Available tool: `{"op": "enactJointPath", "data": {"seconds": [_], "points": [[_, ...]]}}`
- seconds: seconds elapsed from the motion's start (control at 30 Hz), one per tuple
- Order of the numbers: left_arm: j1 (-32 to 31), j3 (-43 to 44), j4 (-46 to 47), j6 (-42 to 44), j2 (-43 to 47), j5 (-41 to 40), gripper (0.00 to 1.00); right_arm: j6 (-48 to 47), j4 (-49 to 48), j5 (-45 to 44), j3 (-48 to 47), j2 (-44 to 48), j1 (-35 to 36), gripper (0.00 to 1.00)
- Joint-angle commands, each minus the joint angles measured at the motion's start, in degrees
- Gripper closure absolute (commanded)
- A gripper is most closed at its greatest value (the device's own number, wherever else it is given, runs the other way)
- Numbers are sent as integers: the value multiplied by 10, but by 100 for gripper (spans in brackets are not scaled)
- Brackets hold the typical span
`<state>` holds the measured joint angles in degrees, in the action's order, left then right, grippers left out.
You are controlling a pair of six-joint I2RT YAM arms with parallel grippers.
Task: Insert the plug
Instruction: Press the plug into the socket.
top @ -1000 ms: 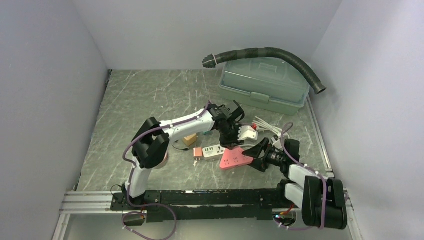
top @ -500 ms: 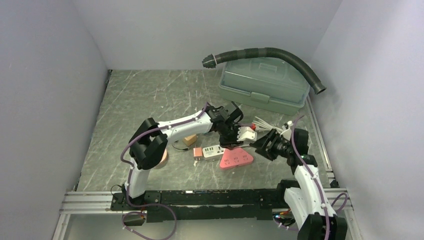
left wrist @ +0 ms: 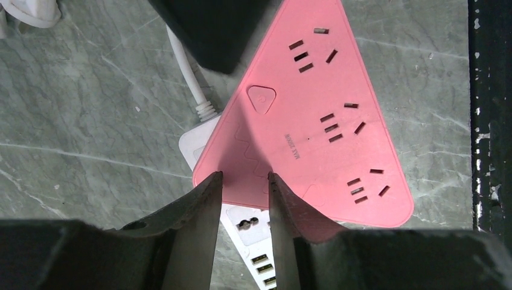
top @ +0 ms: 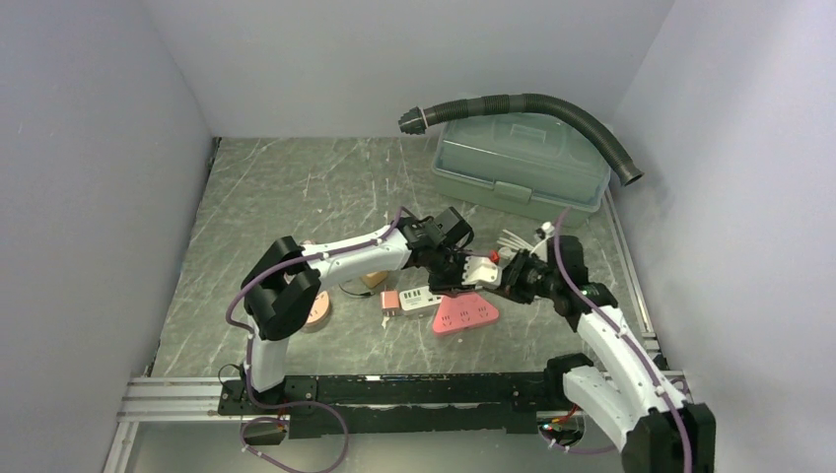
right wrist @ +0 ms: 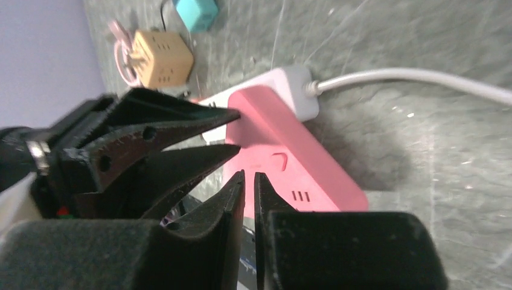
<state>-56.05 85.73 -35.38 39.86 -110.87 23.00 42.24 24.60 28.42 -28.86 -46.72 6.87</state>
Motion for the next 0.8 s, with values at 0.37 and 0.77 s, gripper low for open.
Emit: {"op": "enactJointPath", "data": {"seconds": [0.37,0.77], "points": [[73,68,-93,-87,-10,66,44,41,-19,-115,-116,-144,155,90],[152,62,-117,-120,60,100,34,32,53,-182,-156,-151,222,90]]}}
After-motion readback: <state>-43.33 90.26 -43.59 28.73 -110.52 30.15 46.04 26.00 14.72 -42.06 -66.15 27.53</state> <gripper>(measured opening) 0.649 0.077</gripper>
